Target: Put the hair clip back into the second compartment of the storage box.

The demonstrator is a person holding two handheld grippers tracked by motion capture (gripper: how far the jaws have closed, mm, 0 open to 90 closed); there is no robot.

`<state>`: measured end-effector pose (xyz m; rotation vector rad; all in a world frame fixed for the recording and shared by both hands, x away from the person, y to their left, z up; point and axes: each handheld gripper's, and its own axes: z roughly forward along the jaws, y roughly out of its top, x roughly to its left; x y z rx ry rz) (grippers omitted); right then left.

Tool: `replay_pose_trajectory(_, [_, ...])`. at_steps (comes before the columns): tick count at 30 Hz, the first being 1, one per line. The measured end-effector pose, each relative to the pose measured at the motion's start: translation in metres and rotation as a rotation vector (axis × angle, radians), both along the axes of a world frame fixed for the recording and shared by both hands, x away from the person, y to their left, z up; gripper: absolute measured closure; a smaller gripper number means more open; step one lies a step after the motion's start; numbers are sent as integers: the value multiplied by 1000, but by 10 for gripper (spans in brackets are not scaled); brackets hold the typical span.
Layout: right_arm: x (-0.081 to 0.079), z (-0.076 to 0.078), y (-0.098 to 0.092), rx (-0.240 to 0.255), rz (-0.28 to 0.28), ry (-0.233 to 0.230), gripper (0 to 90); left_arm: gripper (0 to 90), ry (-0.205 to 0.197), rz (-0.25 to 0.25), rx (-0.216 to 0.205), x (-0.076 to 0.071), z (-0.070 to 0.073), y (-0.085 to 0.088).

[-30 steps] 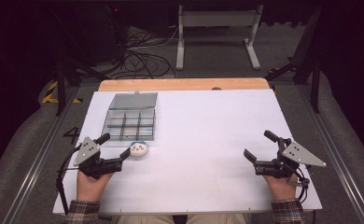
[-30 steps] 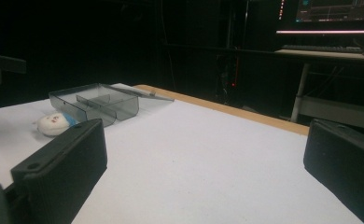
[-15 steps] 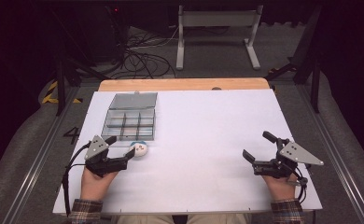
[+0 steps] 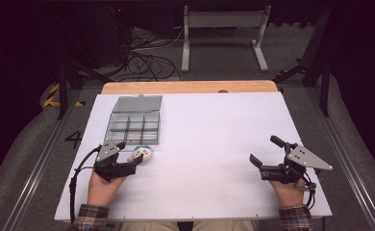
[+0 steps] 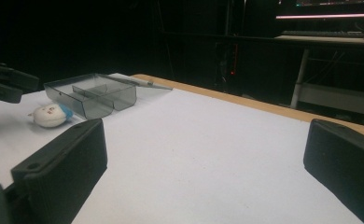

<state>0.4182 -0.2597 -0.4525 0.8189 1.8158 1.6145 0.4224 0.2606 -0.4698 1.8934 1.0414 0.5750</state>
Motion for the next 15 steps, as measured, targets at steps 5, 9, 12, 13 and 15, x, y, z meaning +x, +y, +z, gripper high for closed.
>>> replay_pose_trajectory(5, [0,0,0,9,2,0,0,169,36,11,14,4,-4,-4])
replay_pose_trajectory(9, [0,0,-1,11,2,4,0,168,77,5,25,8,-9,-7])
replay_pose_trajectory(12, [1,-1,-1,12,3,9,0,168,90,8,28,9,-10,-8])
replay_pose_trajectory(13, [1,-1,0,8,4,10,0,168,97,5,33,10,-11,-8])
replay_pose_trajectory(15, [1,-1,0,3,3,9,0,168,111,8,42,12,-13,-8])
